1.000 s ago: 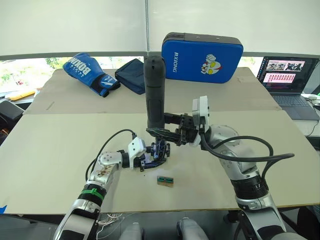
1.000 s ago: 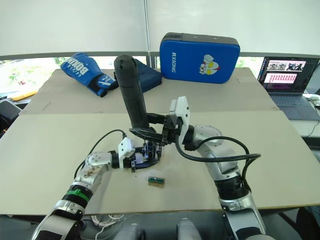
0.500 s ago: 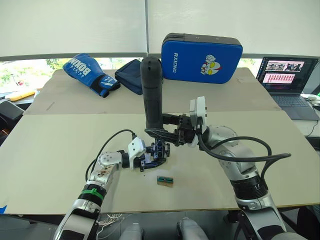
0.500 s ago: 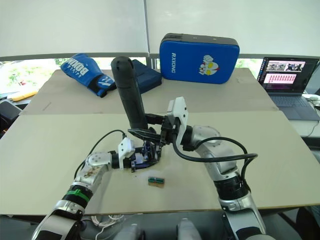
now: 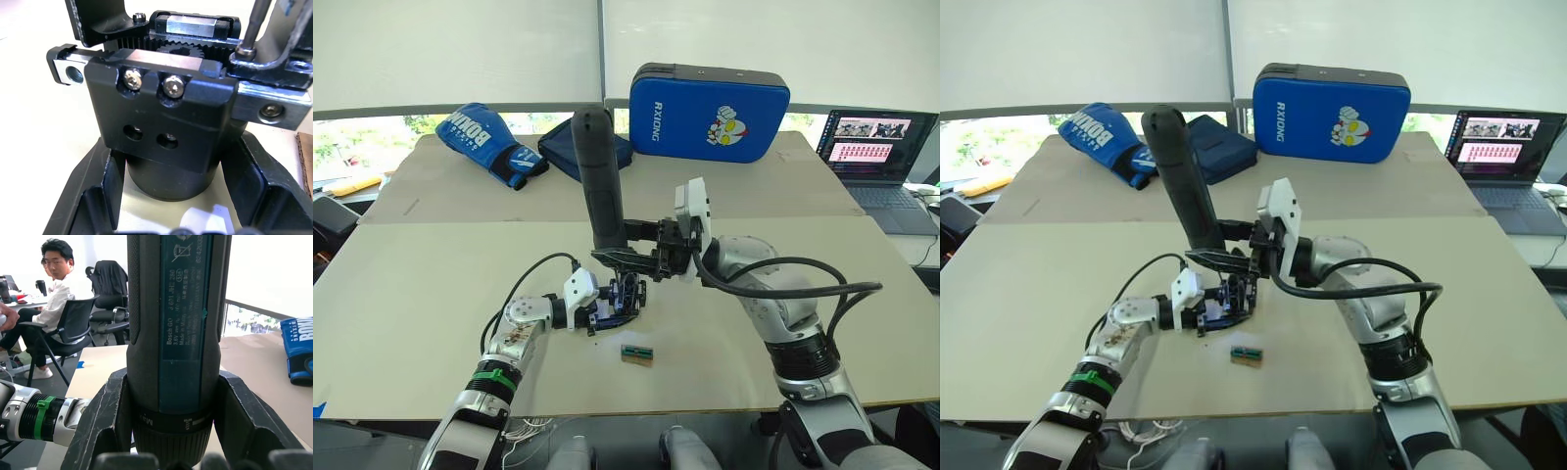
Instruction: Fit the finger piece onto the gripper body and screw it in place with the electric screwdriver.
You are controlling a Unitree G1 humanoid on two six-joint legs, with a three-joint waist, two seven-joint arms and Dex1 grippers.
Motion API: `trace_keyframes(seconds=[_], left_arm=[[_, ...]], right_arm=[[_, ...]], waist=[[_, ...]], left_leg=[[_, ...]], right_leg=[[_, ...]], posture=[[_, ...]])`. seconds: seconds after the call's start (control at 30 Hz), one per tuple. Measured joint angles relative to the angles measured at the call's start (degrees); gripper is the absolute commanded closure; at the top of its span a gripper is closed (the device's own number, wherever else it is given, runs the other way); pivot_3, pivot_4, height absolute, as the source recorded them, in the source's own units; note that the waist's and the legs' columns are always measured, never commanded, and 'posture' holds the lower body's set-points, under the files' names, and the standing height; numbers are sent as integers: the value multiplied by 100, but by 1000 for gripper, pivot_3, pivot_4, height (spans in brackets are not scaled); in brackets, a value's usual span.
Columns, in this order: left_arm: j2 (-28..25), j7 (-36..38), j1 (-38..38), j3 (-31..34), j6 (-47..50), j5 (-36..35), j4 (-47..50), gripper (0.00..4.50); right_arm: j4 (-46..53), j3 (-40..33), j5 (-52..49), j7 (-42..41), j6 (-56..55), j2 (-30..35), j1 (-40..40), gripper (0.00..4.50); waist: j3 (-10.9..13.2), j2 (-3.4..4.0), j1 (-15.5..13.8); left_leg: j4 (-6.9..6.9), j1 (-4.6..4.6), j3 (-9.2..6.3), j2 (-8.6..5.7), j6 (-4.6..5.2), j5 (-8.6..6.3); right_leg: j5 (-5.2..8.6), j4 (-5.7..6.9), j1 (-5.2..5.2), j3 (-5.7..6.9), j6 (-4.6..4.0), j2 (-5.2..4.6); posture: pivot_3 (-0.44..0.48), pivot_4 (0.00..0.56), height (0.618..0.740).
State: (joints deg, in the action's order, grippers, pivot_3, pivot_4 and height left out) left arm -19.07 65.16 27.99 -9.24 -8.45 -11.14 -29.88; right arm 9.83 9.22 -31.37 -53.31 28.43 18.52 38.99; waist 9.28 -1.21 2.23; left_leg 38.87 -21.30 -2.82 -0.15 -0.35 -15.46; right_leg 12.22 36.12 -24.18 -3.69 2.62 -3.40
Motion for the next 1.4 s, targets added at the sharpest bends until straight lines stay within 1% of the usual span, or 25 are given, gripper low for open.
trace_keyframes(seconds=[0.1, 0.33, 0.47, 0.57, 0.77, 0.83, 0.87, 0.93, 1.07, 1.17, 1.23, 1.3, 1.37, 1.4], left_arm=[[0, -5, -2, 0, 1, 0, 2, 2194], [5, -53, -39, -1, 4, 4, 42, 2194], [4, -65, -63, 9, 10, 2, 82, 2194], [11, -77, -63, 4, 12, 3, 83, 2194], [10, -78, -66, 14, 20, -1, 83, 2194], [11, -75, -67, 20, 50, -12, 84, 1146], [11, -72, -67, 35, 99, -25, 93, 708], [17, -83, -78, 53, 122, -47, 105, 88], [-1, -47, -162, 145, 381, -210, 282, 88], [-254, 25, -404, 221, 508, -315, 618, 88], [-582, 139, -632, 395, 617, -479, 824, 88], [-1020, 363, -928, 663, 755, -668, 966, 88], [-1479, 680, -1211, 967, 804, -889, 1112, 88], [-1647, 834, -1287, 1084, 780, -958, 1118, 88]], right_arm=[[28, -13, -46, 20, 126, 30, 64, 2595], [30, -80, -48, -70, 10, 59, -38, 2595], [27, -159, -124, -103, -96, -90, -111, 2595], [77, -363, -363, -196, -316, -240, -91, 2595], [380, -710, -612, -304, -452, -167, -29, 2595], [535, -790, -734, -281, -445, -135, 3, 2595], [621, -808, -817, -272, -433, -114, 40, 2595], [817, -834, -957, -210, -381, -63, 58, 2595], [1114, -921, -1261, -66, -168, 150, 56, 2595], [1398, -1256, -1521, 83, 40, 619, -20, 2595], [1575, -1595, -1706, 179, 158, 975, -266, 2595], [1710, -1975, -1741, 193, 241, 1411, -722, 2595], [1740, -2369, -1669, 50, 219, 1879, -1393, 2595], [1746, -2505, -1620, -31, 186, 2005, -1672, 2595]], waist=[[0, -1, -1], [0, -1, 1], [1, -1, 3], [1, -1, -1], [1, -1, 3], [1, -1, 3], [1, -1, 4], [1, 0, 5], [2, -1, 12], [4, -3, 27], [6, -4, 28], [8, -5, 24], [14, -6, 10], [20, 0, 1]], left_leg=[[-1, 0, -1, 1, 0, 0], [0, 1, 0, 1, 0, 0], [-1, -1, 0, 1, 0, 0], [0, -2, -1, 0, 0, 0], [-1, -1, -2, 1, 0, 0], [-1, -1, -2, 1, 0, 0], [-1, -1, -1, 1, 0, 0], [-2, 0, -2, 2, 0, 0], [-3, -2, -4, 3, 0, 0], [-11, -7, -10, 5, 0, 0], [-16, -8, -11, 7, 0, 0], [-19, -9, -8, 8, 1, 0], [-19, -13, -1, 7, 1, 0], [-18, -14, 2, 4, 0, 0]], right_leg=[[0, 0, -1, 0, 0, 1], [0, 0, 1, 0, 0, 1], [0, 0, -2, 0, 0, 1], [0, 0, -2, 0, 0, 0], [0, 1, -2, 0, 0, 1], [0, 1, -2, 0, 0, 1], [0, 0, -2, 0, 0, 1], [0, 0, -2, 0, 0, 1], [0, -2, -4, 0, 0, 1], [0, -5, -11, 0, 0, 1], [1, -7, -13, 0, -1, 2], [3, -10, -13, 0, -2, 1], [4, -14, -13, 2, -1, -1], [4, -14, -14, 0, 1, -4]], posture=[[0, 150, 740], [0, 150, 740], [0, 150, 740], [0, 150, 740], [0, 150, 740], [0, 150, 740], [0, 150, 740], [0, 150, 740], [0, 150, 740], [0, 150, 740], [0, 150, 740], [0, 150, 740], [0, 150, 740], [0, 150, 740]])
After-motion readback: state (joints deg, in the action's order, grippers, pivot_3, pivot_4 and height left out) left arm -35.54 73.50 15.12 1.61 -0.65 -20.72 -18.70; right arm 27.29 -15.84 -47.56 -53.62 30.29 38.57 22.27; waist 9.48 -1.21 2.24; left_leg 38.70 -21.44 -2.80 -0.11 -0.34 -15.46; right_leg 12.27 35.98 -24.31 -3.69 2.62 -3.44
